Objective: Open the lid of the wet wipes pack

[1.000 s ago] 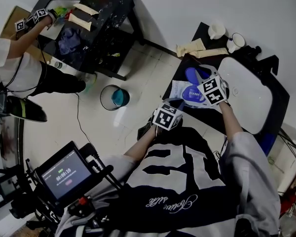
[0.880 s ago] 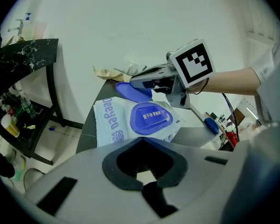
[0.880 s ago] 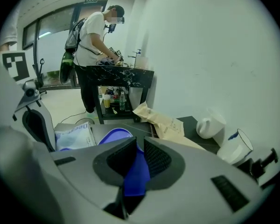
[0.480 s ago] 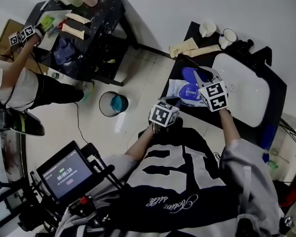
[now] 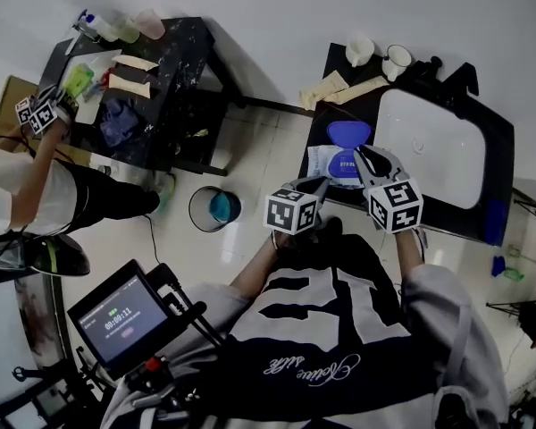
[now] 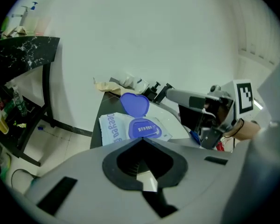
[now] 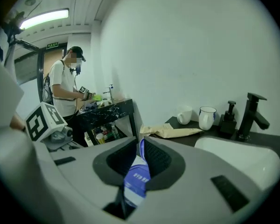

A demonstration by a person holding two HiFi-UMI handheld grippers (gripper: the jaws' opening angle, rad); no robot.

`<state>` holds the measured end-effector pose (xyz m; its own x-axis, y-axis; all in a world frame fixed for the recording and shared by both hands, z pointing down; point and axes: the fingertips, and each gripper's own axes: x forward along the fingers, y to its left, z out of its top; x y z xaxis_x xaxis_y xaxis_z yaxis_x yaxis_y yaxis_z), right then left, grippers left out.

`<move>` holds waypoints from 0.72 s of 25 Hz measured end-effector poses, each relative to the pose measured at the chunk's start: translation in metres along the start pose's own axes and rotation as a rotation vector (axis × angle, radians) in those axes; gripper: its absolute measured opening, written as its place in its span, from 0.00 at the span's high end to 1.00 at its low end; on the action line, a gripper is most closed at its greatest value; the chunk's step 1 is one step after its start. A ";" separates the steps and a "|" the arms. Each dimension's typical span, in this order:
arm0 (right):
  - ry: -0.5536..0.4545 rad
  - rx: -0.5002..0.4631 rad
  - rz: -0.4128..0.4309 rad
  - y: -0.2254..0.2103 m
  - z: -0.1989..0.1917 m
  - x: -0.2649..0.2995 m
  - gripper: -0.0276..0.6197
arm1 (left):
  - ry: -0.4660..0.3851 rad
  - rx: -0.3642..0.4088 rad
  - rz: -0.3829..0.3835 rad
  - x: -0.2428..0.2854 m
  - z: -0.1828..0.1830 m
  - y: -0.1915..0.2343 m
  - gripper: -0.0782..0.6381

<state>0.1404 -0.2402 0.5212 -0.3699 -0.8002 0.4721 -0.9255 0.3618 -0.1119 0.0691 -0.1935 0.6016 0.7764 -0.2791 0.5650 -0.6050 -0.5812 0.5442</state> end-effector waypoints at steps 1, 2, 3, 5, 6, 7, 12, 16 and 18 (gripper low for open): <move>-0.011 0.023 -0.006 0.006 -0.005 -0.003 0.88 | -0.015 0.002 -0.005 -0.004 0.002 0.001 0.89; -0.025 0.048 -0.011 0.011 -0.009 -0.005 0.88 | -0.030 0.006 -0.011 -0.009 0.005 0.001 0.89; -0.043 0.077 -0.017 0.017 -0.012 -0.008 0.88 | -0.044 0.015 -0.018 -0.013 0.007 0.000 0.89; -0.085 0.140 -0.028 0.026 -0.016 -0.014 0.88 | -0.068 0.049 -0.036 -0.021 0.012 -0.004 0.89; -0.106 0.170 -0.034 0.030 -0.017 -0.017 0.88 | -0.077 0.071 -0.048 -0.025 0.014 -0.007 0.89; -0.124 0.196 -0.042 0.034 -0.018 -0.021 0.88 | -0.085 0.093 -0.063 -0.029 0.016 -0.012 0.89; -0.173 0.270 -0.148 0.071 -0.008 -0.057 0.89 | -0.099 0.161 -0.186 -0.075 0.021 -0.047 0.89; -0.174 0.282 -0.232 0.088 -0.023 -0.084 0.96 | -0.081 0.178 -0.235 -0.083 0.004 -0.061 0.89; -0.175 0.291 -0.259 0.096 -0.030 -0.098 0.96 | -0.067 0.173 -0.264 -0.084 -0.005 -0.069 0.89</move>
<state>0.0900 -0.1129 0.4903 -0.1074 -0.9252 0.3639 -0.9647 0.0085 -0.2632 0.0443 -0.1265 0.5193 0.9159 -0.1481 0.3730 -0.3468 -0.7598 0.5499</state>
